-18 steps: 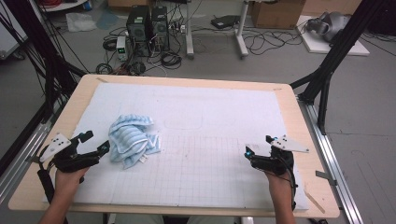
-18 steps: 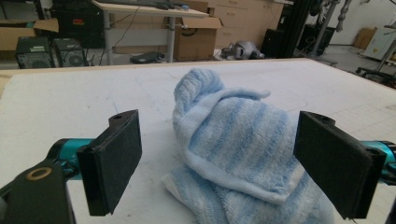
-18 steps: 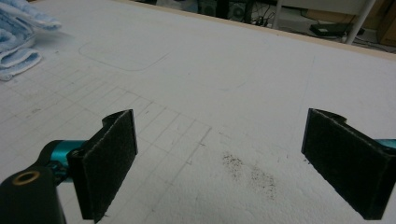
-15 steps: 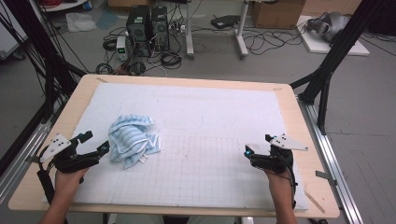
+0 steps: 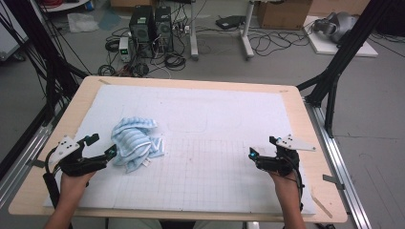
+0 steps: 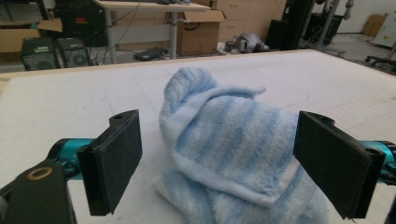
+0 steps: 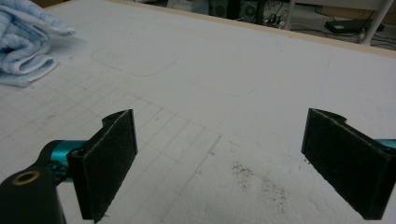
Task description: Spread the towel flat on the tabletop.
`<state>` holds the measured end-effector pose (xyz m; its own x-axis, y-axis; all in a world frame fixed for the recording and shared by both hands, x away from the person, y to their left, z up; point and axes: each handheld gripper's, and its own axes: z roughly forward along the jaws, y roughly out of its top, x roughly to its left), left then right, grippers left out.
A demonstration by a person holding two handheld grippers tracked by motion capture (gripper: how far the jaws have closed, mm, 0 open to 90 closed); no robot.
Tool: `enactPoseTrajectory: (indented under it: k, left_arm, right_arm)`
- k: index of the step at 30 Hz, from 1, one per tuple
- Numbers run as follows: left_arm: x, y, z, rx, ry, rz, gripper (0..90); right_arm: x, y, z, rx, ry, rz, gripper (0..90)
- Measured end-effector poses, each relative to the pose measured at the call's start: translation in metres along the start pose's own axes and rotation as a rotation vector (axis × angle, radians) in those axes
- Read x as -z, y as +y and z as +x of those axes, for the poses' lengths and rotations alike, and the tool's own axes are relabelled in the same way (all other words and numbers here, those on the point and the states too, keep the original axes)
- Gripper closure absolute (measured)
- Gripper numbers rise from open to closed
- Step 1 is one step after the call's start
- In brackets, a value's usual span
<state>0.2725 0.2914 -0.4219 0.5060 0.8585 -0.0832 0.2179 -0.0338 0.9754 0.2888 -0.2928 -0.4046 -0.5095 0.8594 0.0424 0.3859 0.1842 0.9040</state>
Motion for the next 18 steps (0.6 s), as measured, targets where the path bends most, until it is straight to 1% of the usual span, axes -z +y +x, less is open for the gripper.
enactPoseTrajectory:
  k: [2, 3, 6, 8, 9, 11, 13, 16, 17, 18]
  left_arm:
    - [-0.003, 0.001, -0.001, -0.006, 0.001, 0.013, 16.1]
    - [-0.004, 0.002, -0.002, -0.002, 0.003, 0.018, 16.2]
    - [-0.008, 0.002, -0.002, -0.004, 0.003, 0.038, 16.5]
    - [-0.011, 0.003, -0.002, -0.007, 0.001, 0.048, 17.3]
    - [-0.013, 0.004, -0.002, -0.007, -0.006, 0.052, 18.0]
    - [-0.017, 0.006, -0.001, -0.011, -0.01, 0.069, 20.0]
    - [-0.022, 0.01, 0.0, -0.011, -0.015, 0.085, 20.5]
    - [-0.031, 0.018, 0.0, -0.027, -0.026, 0.101, 20.9]
    - [-0.034, 0.021, 0.0, -0.032, -0.034, 0.104, 21.1]
    - [-0.038, 0.025, -0.001, -0.042, -0.036, 0.111, 22.5]
  right_arm:
    - [-0.002, 0.002, 0.003, -0.004, 0.006, 0.001, 9.5]
    - [-0.004, 0.002, 0.003, -0.007, 0.011, 0.001, 9.5]
    - [-0.008, 0.001, 0.006, 0.01, 0.029, 0.013, 9.5]
    - [-0.008, 0.001, 0.008, 0.006, 0.039, 0.02, 9.5]
    - [-0.008, 0.001, 0.008, 0.01, 0.039, 0.017, 9.5]
    - [-0.007, 0.001, 0.008, 0.003, 0.043, 0.015, 9.5]
    - [-0.006, 0.0, 0.007, 0.001, 0.046, 0.015, 9.5]
    - [-0.004, -0.002, 0.006, -0.014, 0.046, 0.016, 9.5]
    - [-0.005, -0.002, 0.005, -0.012, 0.047, 0.011, 9.5]
    - [-0.005, -0.003, 0.005, -0.015, 0.051, 0.014, 9.5]
